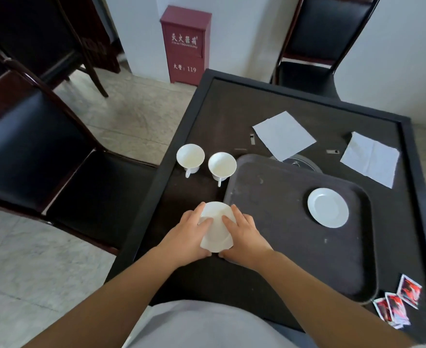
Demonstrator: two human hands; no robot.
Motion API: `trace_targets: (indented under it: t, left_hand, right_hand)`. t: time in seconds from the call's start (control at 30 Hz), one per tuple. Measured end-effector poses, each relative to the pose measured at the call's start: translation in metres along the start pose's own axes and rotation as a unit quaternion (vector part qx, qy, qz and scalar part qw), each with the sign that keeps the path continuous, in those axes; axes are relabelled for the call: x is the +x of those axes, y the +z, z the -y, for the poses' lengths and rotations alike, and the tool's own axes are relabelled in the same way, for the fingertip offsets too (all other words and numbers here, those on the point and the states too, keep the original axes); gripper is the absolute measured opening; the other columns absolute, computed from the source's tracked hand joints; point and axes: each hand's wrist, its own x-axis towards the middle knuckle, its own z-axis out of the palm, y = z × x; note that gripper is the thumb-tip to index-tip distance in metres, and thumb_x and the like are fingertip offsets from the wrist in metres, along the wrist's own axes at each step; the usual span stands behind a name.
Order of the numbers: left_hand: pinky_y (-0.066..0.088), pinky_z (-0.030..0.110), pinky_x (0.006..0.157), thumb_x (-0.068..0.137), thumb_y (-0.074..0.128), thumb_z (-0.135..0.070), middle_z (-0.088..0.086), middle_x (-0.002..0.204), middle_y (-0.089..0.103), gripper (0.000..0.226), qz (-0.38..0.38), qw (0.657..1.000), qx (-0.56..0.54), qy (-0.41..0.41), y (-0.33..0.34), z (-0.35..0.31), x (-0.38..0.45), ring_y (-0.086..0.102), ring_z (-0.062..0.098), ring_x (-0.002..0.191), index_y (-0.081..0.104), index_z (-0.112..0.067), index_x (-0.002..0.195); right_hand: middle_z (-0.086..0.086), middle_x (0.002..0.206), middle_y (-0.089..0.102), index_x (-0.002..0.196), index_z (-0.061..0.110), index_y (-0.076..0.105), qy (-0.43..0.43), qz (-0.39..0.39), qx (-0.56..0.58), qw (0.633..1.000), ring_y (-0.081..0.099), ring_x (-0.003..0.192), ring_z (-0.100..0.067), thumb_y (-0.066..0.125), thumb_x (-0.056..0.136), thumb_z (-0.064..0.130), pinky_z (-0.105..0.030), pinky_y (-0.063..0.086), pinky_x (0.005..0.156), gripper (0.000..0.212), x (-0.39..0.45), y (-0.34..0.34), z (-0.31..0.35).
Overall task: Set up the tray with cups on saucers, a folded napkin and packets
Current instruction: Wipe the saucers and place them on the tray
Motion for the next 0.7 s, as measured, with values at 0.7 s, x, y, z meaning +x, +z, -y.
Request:
trace_targets:
  t: [0.7]
  left_hand:
    - [0.048, 0.037, 0.09, 0.079, 0.073, -0.044, -0.012, 0.155, -0.009, 0.078, 0.03, 0.996, 0.018, 0.077, 0.007, -0.142, 0.025, 0.011, 0.023, 0.14, 0.028, -0.026, 0.14]
  right_hand:
    - [0.012, 0.159, -0.008, 0.152, 0.028, 0.011, 0.085, -0.066, 0.041, 0.993, 0.0, 0.142, -0.02, 0.068, 0.073, 0.067, -0.047, 0.033, 0.11, 0.105, -0.11, -0.024, -0.096]
